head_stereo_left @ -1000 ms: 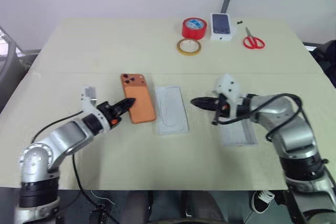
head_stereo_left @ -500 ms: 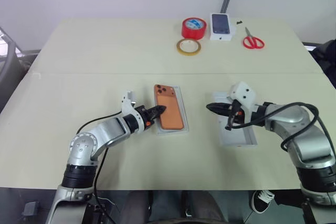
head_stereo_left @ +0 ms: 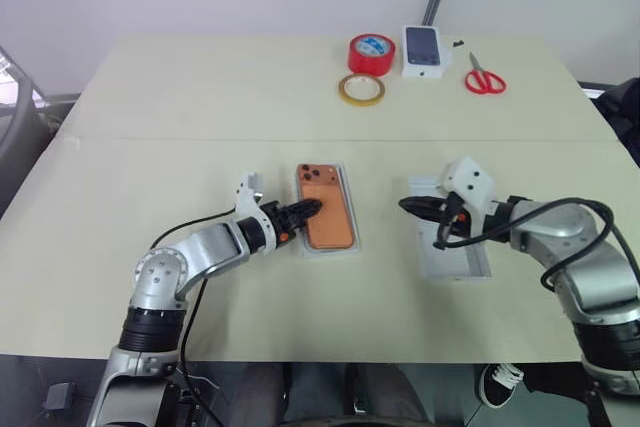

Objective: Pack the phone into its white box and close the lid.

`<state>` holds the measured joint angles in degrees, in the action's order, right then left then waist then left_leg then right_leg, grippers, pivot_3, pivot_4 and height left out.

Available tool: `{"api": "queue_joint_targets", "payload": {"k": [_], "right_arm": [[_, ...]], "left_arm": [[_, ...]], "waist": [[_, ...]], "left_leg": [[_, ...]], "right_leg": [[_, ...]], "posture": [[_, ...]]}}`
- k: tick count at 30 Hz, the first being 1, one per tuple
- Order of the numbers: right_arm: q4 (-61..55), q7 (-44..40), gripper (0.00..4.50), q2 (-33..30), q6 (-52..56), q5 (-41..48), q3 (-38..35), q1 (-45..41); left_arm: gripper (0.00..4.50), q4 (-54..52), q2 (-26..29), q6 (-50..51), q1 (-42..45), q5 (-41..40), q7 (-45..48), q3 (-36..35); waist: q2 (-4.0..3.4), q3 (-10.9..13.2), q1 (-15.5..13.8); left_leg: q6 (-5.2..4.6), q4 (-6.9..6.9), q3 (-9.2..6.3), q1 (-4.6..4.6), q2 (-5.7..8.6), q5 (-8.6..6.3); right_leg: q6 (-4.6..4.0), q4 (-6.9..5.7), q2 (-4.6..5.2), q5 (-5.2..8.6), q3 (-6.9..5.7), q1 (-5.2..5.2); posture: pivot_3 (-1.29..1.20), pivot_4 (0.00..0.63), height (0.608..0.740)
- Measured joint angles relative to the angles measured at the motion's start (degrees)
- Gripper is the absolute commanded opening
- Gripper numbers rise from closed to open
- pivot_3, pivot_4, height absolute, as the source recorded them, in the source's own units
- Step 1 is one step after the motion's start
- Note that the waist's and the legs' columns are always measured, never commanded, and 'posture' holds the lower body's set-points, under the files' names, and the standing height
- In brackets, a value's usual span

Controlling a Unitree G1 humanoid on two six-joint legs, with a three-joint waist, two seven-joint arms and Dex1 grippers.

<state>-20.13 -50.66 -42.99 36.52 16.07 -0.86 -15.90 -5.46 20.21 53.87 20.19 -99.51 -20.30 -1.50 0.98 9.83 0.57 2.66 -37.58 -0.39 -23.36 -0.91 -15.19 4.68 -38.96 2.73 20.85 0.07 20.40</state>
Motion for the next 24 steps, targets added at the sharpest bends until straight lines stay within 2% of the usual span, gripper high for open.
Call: {"api": "queue_joint_targets", "payload": {"k": [1,6,10,13,16,19,20,24], "right_arm": [[-0.01,0.05,0.00,-0.04,-0.04,0.00,0.00,0.03],[-0.07,0.18,0.00,-0.67,-0.07,-0.07,0.36,-0.08],[-0.24,0.45,0.00,-1.33,-0.20,-1.76,3.43,-1.12],[-0.21,0.96,0.00,-1.32,-0.23,-3.55,6.15,-3.28],[0.42,2.59,0.00,-0.93,1.28,-6.48,10.09,-6.73],[2.65,4.42,0.00,-0.01,2.43,-10.43,15.23,-9.96],[3.58,5.09,0.00,1.12,2.78,-11.55,16.67,-10.67],[7.17,7.61,0.00,6.33,4.37,-15.03,21.45,-14.05]], "left_arm": [[4.26,-0.70,0.90,0.43,0.00,-0.50,0.15,-0.38],[4.26,-2.83,7.65,1.23,-0.71,-1.21,0.53,-3.71],[4.26,-7.17,15.97,3.21,-1.65,0.30,3.89,-6.47],[3.36,-9.69,20.64,3.51,-1.98,7.50,7.87,-6.15],[1.82,-12.54,26.13,3.06,-2.03,21.37,13.86,-2.77],[0.25,-13.64,26.20,2.78,-1.88,30.47,18.57,1.72],[0.02,-13.61,25.67,2.78,-1.62,33.56,19.90,3.45],[0.02,-12.45,22.30,3.04,3.01,42.98,23.31,9.32]], "waist": [[0.00,0.00,0.07],[-0.01,0.00,0.16],[-0.01,0.01,-0.02],[-0.01,0.02,0.01],[-0.03,0.03,0.09],[-0.03,0.03,0.02],[-0.03,0.03,0.02],[-0.02,0.04,0.06]], "left_leg": [[0.00,0.00,0.00,0.00,-0.01,0.00],[0.01,0.03,-0.01,0.01,-0.04,0.00],[0.01,0.02,-0.01,0.00,-0.02,0.00],[0.01,0.02,0.00,0.00,0.00,0.00],[0.02,0.12,0.02,0.03,0.01,0.01],[0.03,0.14,0.02,0.01,0.01,0.02],[0.03,0.14,0.02,0.00,0.01,0.02],[0.04,0.12,0.02,-0.03,0.00,0.02]], "right_leg": [[0.00,0.00,0.00,0.00,0.00,0.00],[0.00,-0.02,-0.04,0.00,0.01,0.03],[0.00,-0.01,-0.01,0.00,0.01,0.03],[0.00,-0.01,-0.01,0.00,0.01,0.02],[-0.01,0.00,-0.03,0.00,0.03,0.06],[-0.01,0.00,-0.02,0.01,0.03,0.09],[-0.01,0.00,-0.02,0.01,0.04,0.10],[-0.01,-0.03,-0.03,0.00,0.04,0.14]], "posture": [[0.00,0.150,0.740],[0.00,0.150,0.740],[0.00,0.150,0.740],[0.00,0.150,0.740],[0.00,0.150,0.740],[0.00,0.150,0.740],[0.00,0.150,0.740],[0.00,0.150,0.740]]}}
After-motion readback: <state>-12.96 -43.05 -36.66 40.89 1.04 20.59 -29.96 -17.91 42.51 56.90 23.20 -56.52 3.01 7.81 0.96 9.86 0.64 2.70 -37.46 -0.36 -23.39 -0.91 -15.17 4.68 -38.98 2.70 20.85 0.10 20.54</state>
